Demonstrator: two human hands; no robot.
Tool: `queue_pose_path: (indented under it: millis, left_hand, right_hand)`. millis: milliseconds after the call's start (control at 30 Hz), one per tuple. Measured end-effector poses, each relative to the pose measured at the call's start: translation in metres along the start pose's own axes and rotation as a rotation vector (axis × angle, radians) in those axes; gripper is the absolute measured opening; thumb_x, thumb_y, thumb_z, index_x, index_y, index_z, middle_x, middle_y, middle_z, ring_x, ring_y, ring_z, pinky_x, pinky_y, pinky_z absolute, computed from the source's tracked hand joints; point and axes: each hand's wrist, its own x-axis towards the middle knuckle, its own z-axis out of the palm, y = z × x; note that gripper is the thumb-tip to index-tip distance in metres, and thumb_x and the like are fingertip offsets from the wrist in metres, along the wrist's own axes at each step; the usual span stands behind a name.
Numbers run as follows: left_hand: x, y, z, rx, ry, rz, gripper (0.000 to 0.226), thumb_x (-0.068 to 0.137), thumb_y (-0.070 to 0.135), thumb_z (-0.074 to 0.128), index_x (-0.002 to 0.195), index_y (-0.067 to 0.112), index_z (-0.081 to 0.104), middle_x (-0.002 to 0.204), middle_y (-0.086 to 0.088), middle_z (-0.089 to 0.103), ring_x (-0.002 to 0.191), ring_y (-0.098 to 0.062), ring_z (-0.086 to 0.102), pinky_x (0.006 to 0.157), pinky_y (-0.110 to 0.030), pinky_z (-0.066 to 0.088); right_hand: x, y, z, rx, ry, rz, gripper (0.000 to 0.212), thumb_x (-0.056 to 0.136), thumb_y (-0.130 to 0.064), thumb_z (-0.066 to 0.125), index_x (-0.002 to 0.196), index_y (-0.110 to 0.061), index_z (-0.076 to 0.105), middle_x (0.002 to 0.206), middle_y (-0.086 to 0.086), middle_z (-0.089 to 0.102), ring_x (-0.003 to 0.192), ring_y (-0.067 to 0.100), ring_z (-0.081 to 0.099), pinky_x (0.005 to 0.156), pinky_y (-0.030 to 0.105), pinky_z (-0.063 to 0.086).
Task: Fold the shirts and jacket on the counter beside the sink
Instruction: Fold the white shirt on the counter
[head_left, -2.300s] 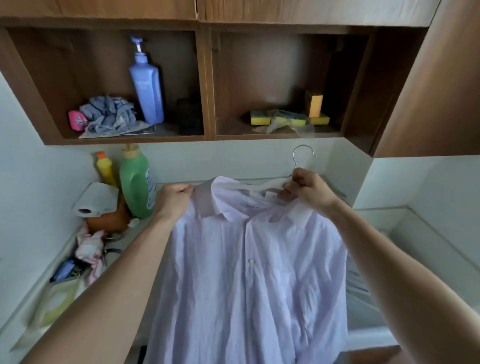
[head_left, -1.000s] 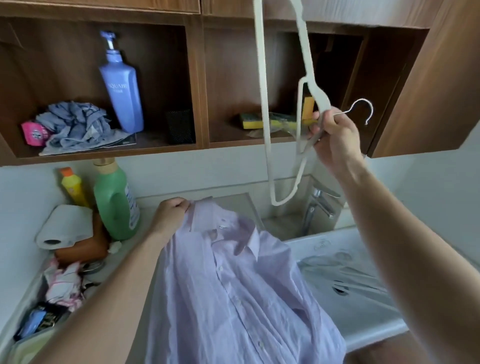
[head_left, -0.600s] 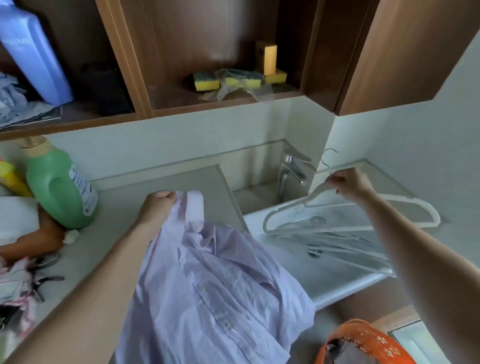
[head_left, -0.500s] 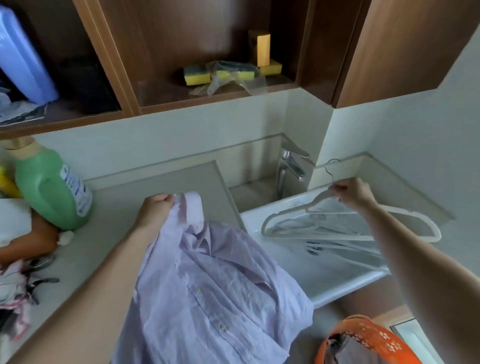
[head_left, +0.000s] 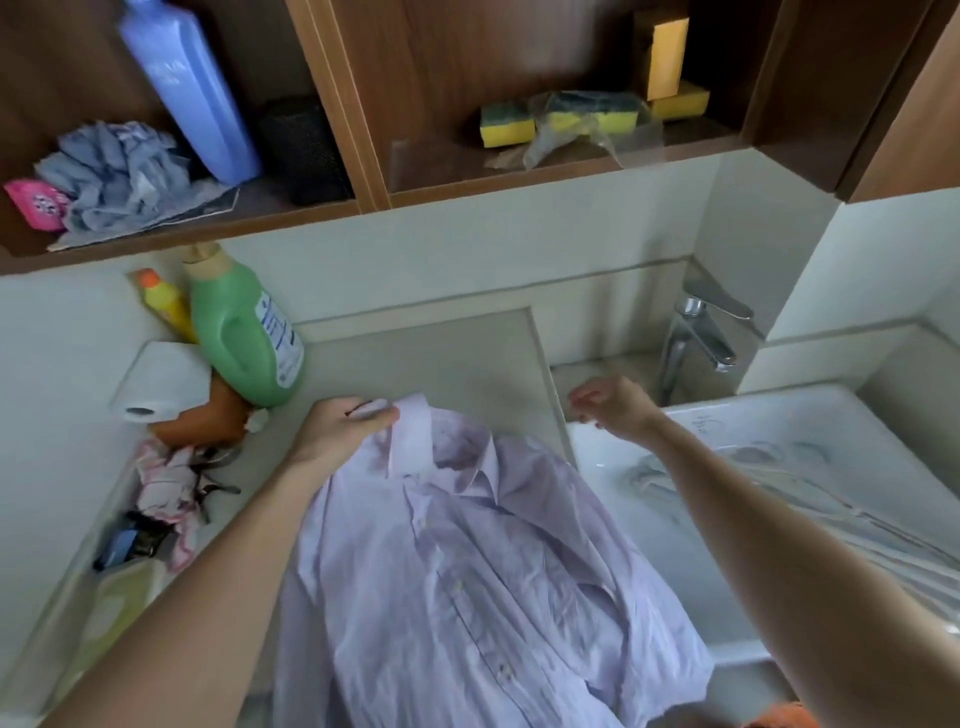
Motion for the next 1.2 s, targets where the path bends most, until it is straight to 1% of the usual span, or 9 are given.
queue_pose_path:
  millis: [100,233,367,467,600,733,933,1067,1200]
  left_hand:
    - [-0.009,-0.013,-0.02,0.025,-0.034,0.047,0.024,0.089,0.008,0.071,0.079,-0.012,0.062,0.078,-0.005,0.049,0.08,-0.012,0.042,0.07,-0.027,0.027]
    - [-0.016,-0.034,-0.05,0.045,0.061,0.09,0.016,0.09,0.003,0.066,0.083,-0.011,0.065,0.076,-0.014,0.057,0.08,-0.015,0.047,0.068,-0.03,0.031]
    - [-0.015,-0.051,-0.073,0.124,0.211,0.164,0.018,0.086,0.014,0.063,0.088,0.0,0.074,0.084,-0.019,0.07,0.08,-0.021,0.061,0.073,-0.036,0.045]
    - [-0.004,-0.072,-0.091,0.311,0.279,0.156,0.023,0.087,0.019,0.056,0.072,0.008,0.071,0.074,-0.017,0.067,0.077,-0.034,0.064,0.068,-0.043,0.048]
    - [0.019,-0.096,-0.101,0.5,0.221,-0.015,0.031,0.093,0.024,0.064,0.064,0.012,0.063,0.068,-0.01,0.063,0.076,-0.032,0.063,0.06,-0.034,0.04]
    - [0.05,-0.104,-0.1,0.556,0.132,-0.111,0.031,0.093,0.027,0.063,0.063,0.018,0.065,0.064,-0.001,0.067,0.077,-0.028,0.068,0.061,-0.029,0.045]
    - [0.111,-0.099,-0.075,-0.227,0.1,-0.345,0.014,0.1,0.008,0.055,0.088,0.007,0.062,0.087,-0.011,0.069,0.062,-0.033,0.074,0.056,-0.039,0.062]
    - [0.151,-0.091,-0.06,-0.237,0.194,-0.296,0.013,0.103,0.014,0.051,0.097,0.009,0.062,0.087,-0.006,0.067,0.06,-0.029,0.074,0.049,-0.031,0.06]
    - [0.191,-0.088,-0.053,0.022,0.296,-0.237,0.025,0.098,0.019,0.056,0.1,0.001,0.073,0.1,-0.024,0.073,0.09,-0.037,0.072,0.082,-0.049,0.06]
  right_hand:
    - [0.008,-0.037,0.062,0.036,-0.148,-0.077,0.01,0.088,-0.027,0.072,0.096,-0.02,0.073,0.091,0.004,0.075,0.073,0.014,0.068,0.063,0.016,0.049]
    - [0.011,-0.07,0.128,-0.206,-0.268,-0.067,0.062,0.08,-0.061,0.066,0.128,-0.024,0.052,0.109,0.002,0.061,0.104,0.024,0.06,0.084,0.031,0.044]
    - [0.007,-0.076,0.153,-0.467,-0.395,-0.091,0.03,0.096,-0.041,0.051,0.101,-0.012,0.053,0.089,0.003,0.058,0.083,0.03,0.065,0.068,0.028,0.045]
    - [0.008,-0.093,0.147,-0.145,-0.393,0.077,0.015,0.096,-0.026,0.049,0.093,-0.013,0.055,0.079,0.012,0.069,0.067,0.029,0.073,0.05,0.025,0.052]
    - [0.015,-0.121,0.12,0.293,-0.217,0.15,0.03,0.092,-0.006,0.031,0.104,-0.012,0.058,0.069,0.025,0.07,0.061,0.037,0.072,0.049,0.037,0.058]
    - [0.028,-0.145,0.107,0.349,-0.081,0.015,0.041,0.089,0.012,0.03,0.094,-0.012,0.063,0.092,0.02,0.064,0.073,0.032,0.072,0.065,0.041,0.062]
    - [0.046,-0.133,0.103,0.259,-0.067,-0.121,0.027,0.084,0.001,0.071,0.104,-0.016,0.065,0.101,0.011,0.068,0.09,0.021,0.068,0.083,0.035,0.059]
    - [0.082,-0.136,0.098,0.106,0.004,-0.18,0.032,0.08,-0.004,0.072,0.103,-0.024,0.063,0.092,-0.005,0.069,0.086,0.016,0.065,0.072,0.026,0.053]
    - [0.134,-0.149,0.094,0.054,0.005,-0.188,0.021,0.083,-0.011,0.072,0.1,-0.02,0.064,0.09,-0.006,0.069,0.085,0.013,0.064,0.068,0.02,0.05]
